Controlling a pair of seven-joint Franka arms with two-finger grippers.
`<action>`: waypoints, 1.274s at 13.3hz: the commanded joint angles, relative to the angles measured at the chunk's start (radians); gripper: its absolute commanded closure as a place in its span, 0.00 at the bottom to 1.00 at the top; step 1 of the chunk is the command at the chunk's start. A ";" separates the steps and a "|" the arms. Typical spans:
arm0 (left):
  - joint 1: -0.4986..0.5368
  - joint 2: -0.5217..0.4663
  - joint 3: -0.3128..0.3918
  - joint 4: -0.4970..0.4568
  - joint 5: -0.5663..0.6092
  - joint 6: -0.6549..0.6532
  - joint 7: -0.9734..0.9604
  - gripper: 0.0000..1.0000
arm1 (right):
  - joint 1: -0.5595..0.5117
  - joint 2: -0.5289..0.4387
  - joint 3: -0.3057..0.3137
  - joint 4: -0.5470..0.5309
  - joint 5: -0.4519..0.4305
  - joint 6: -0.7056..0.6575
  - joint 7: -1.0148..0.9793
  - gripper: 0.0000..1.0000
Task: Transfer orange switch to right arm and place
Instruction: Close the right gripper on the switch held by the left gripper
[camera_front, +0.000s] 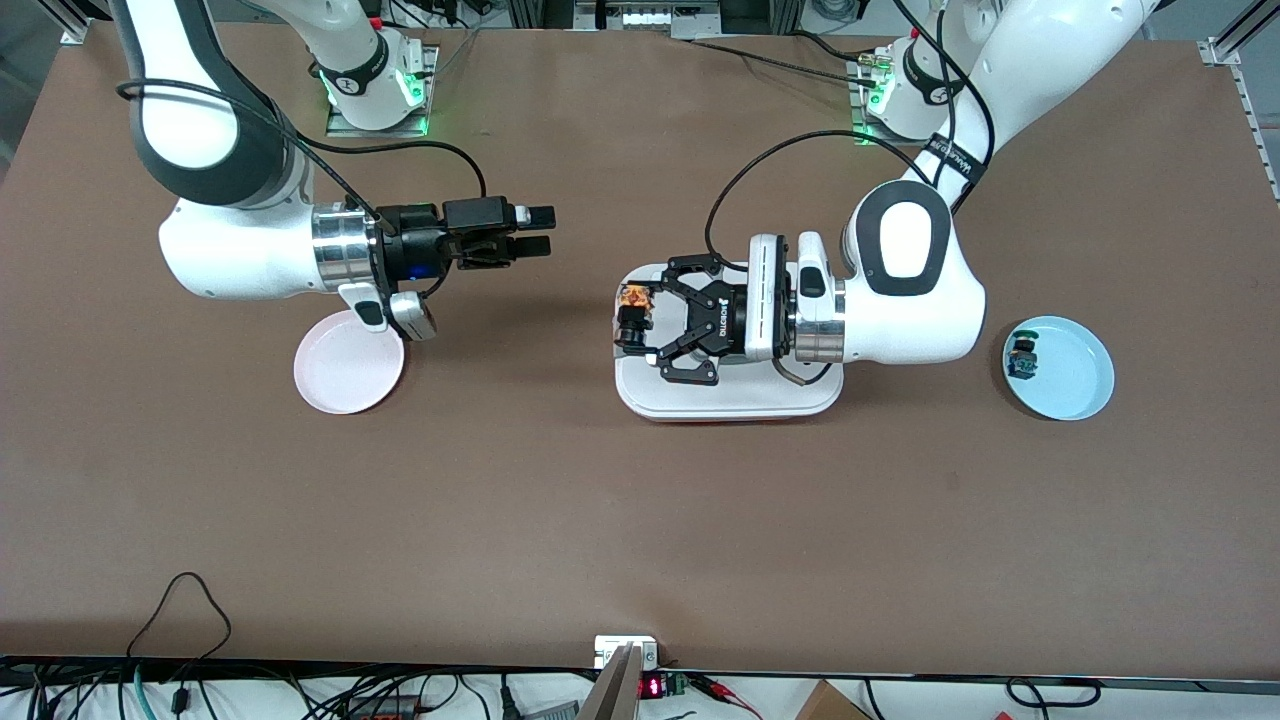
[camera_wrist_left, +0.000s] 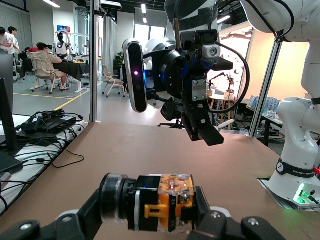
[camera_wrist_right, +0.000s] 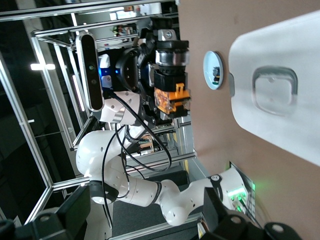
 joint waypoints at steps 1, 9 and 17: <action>-0.002 -0.008 -0.003 -0.006 -0.037 0.012 0.031 0.97 | 0.026 0.009 0.002 -0.013 0.090 0.067 -0.096 0.00; -0.004 -0.014 -0.005 -0.006 -0.036 0.009 0.031 0.97 | 0.085 0.134 0.002 0.023 0.331 0.204 -0.363 0.00; -0.004 -0.017 -0.006 -0.006 -0.036 0.006 0.026 0.97 | 0.134 0.215 0.005 0.136 0.390 0.253 -0.363 0.00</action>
